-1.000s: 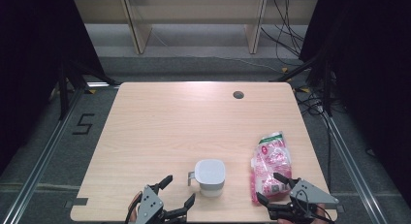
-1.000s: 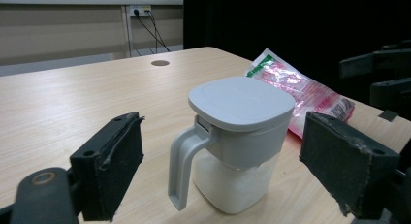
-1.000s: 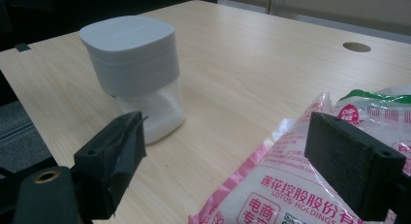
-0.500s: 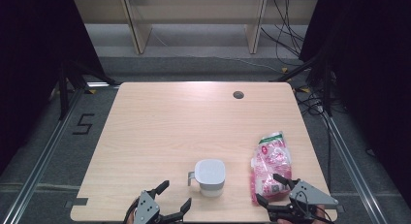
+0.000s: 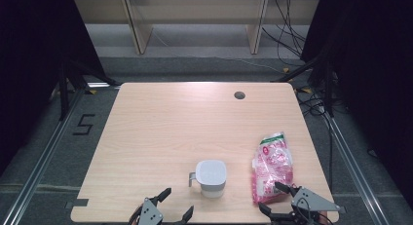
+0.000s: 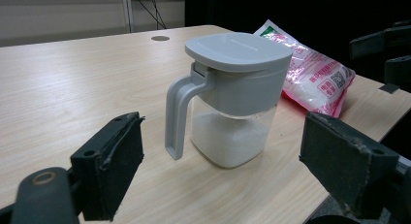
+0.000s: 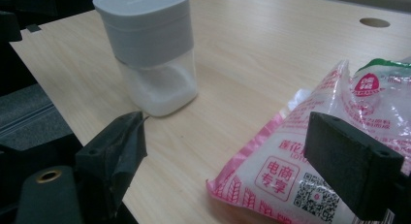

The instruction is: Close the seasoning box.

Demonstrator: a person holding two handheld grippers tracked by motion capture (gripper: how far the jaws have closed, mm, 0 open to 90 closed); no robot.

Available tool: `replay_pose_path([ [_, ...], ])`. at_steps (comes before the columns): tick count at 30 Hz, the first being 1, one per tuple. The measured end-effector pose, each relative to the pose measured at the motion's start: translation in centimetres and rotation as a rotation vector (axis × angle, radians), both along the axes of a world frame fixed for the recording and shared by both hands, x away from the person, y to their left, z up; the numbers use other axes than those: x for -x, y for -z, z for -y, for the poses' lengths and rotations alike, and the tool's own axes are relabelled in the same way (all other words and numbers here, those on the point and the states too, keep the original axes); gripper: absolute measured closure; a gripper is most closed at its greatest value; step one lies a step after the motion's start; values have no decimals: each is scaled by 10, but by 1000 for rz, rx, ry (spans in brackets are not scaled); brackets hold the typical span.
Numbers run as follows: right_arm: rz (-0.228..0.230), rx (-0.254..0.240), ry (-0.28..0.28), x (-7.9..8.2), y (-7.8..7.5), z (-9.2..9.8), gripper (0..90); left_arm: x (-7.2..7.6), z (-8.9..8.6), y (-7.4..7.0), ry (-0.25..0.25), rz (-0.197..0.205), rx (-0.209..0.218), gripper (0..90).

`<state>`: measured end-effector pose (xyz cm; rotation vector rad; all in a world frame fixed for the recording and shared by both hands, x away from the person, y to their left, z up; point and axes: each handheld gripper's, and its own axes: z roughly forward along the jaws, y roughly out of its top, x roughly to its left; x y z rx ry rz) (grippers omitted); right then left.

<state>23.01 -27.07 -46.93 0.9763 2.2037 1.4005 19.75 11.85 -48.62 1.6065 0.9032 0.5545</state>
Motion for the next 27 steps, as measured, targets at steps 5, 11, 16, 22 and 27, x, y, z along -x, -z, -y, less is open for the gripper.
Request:
replay_pose_path([
  [5,-9,-7,-15,4,4,0,167,3,-1,1,-10,5,15,147],
  [11,-1,0,-17,8,7,3,168,7,-2,2,-18,-8,3,147],
  [16,-1,7,-27,10,8,3,168,7,-1,2,-11,-5,0,147],
  [22,7,12,-17,10,8,5,168,8,0,3,-8,-5,-10,147],
  [27,5,18,-24,10,9,5,168,8,-1,5,-13,-8,-4,147],
])
